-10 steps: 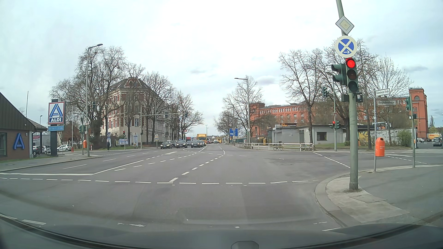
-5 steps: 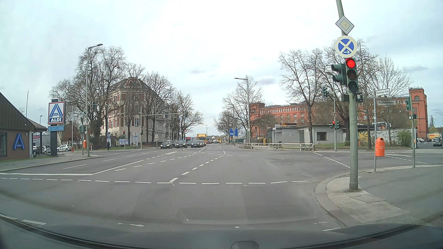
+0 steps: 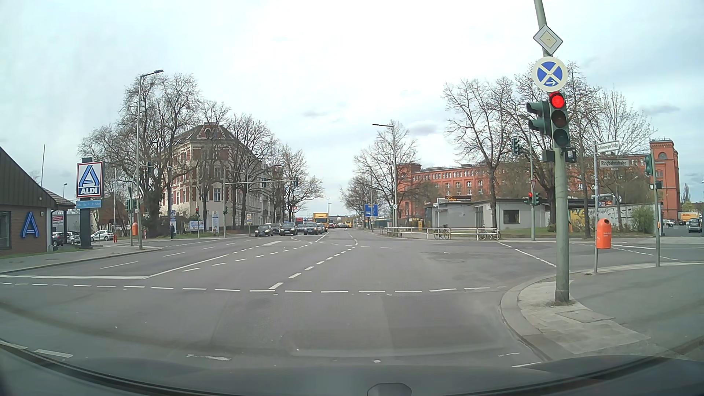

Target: Follow the waypoints while adhering to traffic rules and regulations

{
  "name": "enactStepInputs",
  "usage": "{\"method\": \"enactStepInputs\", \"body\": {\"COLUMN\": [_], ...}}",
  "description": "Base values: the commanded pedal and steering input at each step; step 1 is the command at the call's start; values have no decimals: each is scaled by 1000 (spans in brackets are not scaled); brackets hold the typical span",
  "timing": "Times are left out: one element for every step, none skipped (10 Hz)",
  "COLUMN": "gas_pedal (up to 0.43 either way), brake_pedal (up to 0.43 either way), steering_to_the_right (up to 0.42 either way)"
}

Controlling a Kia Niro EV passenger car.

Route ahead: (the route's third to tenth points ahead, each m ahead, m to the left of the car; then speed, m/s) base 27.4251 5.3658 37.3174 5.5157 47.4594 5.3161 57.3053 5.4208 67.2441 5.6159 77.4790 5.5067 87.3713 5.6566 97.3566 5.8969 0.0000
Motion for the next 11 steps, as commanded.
{"method": "enactStepInputs", "body": {"gas_pedal": [0,0,0,0,0,0,0,0,0,0,0], "brake_pedal": [348,348,348,348,348,348,348,348,348,348,348], "steering_to_the_right": [-1,-1,-1,-1,0,-1,-1,-1,0,-1,-1]}}
